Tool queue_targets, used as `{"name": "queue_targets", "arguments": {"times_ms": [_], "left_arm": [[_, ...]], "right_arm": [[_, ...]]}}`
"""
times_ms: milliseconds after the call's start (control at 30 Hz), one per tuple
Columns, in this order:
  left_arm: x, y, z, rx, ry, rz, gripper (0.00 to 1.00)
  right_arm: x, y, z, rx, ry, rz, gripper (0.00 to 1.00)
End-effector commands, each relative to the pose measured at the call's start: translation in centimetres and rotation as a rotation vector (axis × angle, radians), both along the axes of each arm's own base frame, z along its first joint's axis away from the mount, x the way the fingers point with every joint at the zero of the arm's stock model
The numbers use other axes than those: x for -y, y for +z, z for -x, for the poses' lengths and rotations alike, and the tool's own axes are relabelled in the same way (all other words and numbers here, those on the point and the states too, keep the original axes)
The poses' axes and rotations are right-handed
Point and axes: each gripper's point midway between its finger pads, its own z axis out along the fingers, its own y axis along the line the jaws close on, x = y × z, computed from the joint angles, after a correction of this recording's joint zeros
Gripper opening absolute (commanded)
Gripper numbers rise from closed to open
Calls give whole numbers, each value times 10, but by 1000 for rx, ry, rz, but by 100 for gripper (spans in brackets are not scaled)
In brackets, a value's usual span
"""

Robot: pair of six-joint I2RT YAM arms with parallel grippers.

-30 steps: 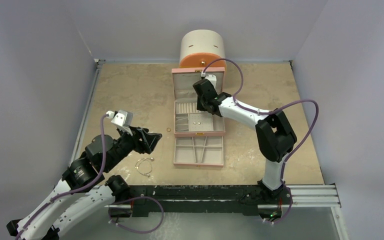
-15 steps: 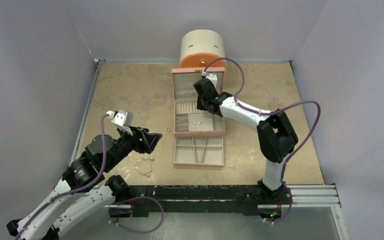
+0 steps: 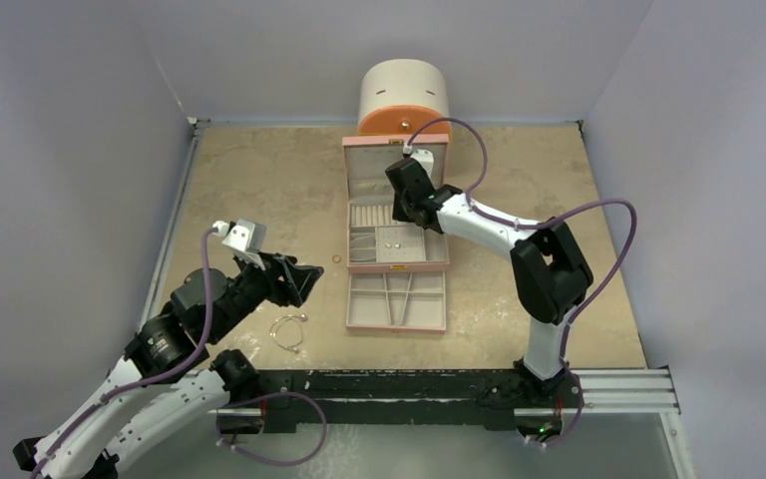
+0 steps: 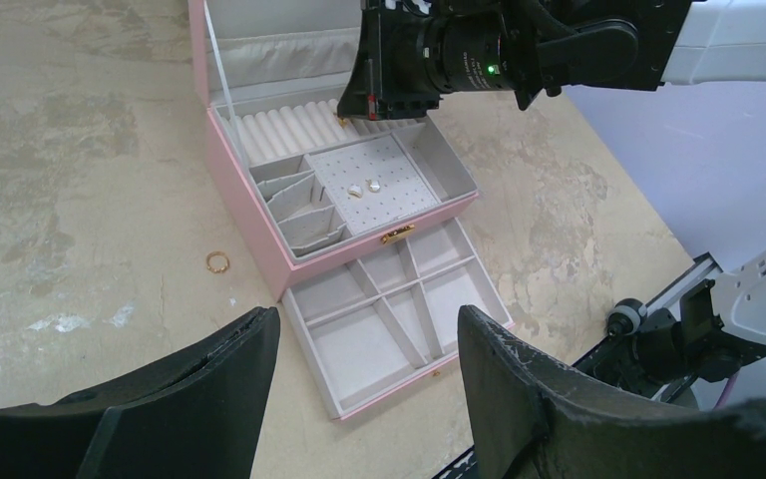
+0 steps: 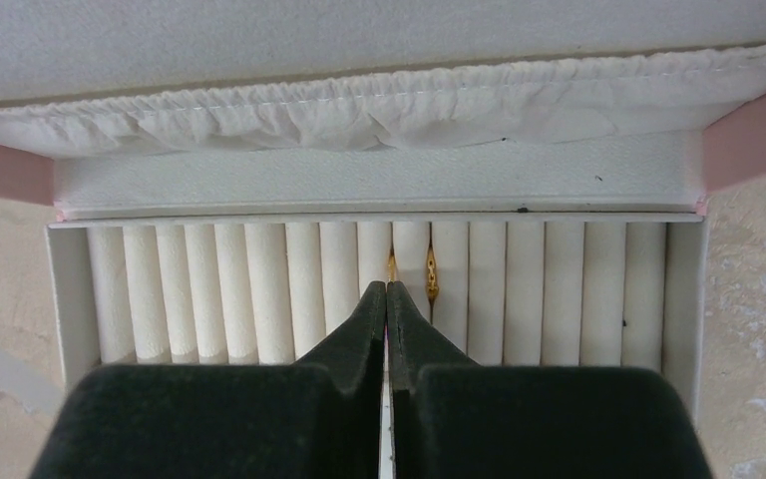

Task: Organize the mixed jewelry
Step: Place the jewelry in the jewelry box.

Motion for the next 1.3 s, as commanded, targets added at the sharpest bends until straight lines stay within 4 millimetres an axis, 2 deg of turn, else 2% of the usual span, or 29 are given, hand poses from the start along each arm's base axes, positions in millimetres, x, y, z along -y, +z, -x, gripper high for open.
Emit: {"name": "queue_targets", "arguments": {"times_ms": [0, 233, 367, 467, 600, 800, 1067, 1133, 1267], "left_arm": [[1, 6, -3, 28, 3, 0, 65], [1, 6, -4, 26, 6, -2, 65], [0, 5, -4, 25, 7, -3, 65], [0, 4, -4, 22, 12, -3, 65], [1, 3, -6, 7, 23, -3, 65], [-13, -8, -23, -59, 166, -46, 68], [-18, -36, -55, -162, 382, -72, 69], [-17, -49, -64, -190, 436, -95, 68], [-16, -74, -79, -236, 531, -114, 65]], "right_arm": [[3, -5, -1, -6, -26, -11, 0], [5, -14, 0, -20, -35, -3, 0], [3, -12, 1, -21, -30, -15, 0], [2, 1, 0, 3, -27, -29, 0], [5, 27, 0, 47, -24, -43, 0], [17, 62, 13, 111, -17, -72, 0], [37, 92, 50, 162, 13, -142, 9], [43, 103, 61, 187, 22, -173, 10], [56, 112, 78, 214, 26, -198, 11]]}}
